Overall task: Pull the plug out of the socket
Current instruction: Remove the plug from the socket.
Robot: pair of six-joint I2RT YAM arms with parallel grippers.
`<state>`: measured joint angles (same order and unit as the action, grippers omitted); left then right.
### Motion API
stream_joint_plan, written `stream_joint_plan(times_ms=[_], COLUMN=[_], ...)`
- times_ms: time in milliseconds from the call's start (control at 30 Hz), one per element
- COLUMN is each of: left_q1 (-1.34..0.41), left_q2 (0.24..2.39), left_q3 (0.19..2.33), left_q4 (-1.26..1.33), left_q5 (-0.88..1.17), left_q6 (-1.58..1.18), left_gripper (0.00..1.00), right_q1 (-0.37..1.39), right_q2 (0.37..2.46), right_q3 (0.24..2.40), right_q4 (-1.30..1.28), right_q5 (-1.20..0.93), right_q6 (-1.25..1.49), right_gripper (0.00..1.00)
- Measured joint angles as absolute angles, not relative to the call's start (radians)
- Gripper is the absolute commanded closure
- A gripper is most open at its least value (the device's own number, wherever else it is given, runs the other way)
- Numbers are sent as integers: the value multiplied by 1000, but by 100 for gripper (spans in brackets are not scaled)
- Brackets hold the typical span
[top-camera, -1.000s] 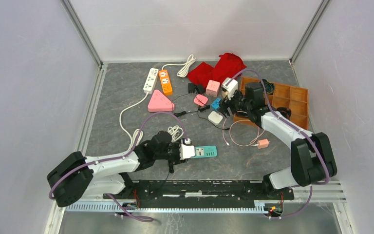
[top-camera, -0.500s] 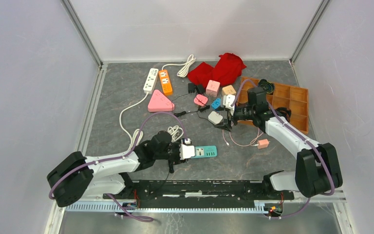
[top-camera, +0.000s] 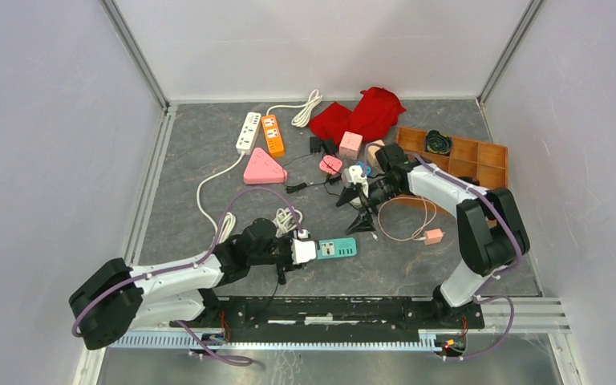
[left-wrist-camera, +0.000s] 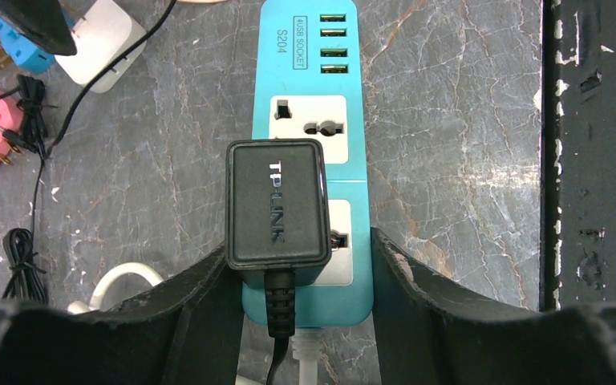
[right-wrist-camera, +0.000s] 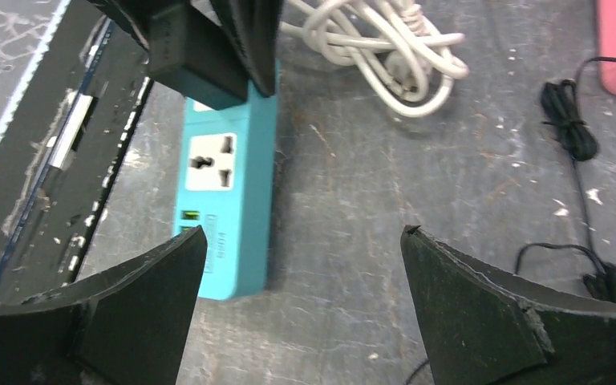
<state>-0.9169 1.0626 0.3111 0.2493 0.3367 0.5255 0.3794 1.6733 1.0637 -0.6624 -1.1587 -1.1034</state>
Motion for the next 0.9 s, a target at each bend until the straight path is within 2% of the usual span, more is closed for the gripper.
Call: stream_joint_plan(times_ms=[133,233,400,600,900], left_q1=[-917,-917,-913,-888,-852], left_q2=[1092,1129,1147,1123,1055], left_q3=[319,341,364,361,310], left_q4=[247,234,236,262,368], left_q5=[322,311,291,292,332], left_q6=[500,474,419,351,241], left_gripper=[98,98,98,98,98], right_q1=[420,435,435,441,521], right_q2=[1615,1485,1351,1325,1325], right_q3=[1006,893,823,744,739], right_q4=[-596,-487,-376,-325,-288], right_q5=[-1111,-1045,-1015,-1013,-964], right_q6=[-1054,-987,-1002,-1057,-1080], right_gripper=[2,2,2,2,2])
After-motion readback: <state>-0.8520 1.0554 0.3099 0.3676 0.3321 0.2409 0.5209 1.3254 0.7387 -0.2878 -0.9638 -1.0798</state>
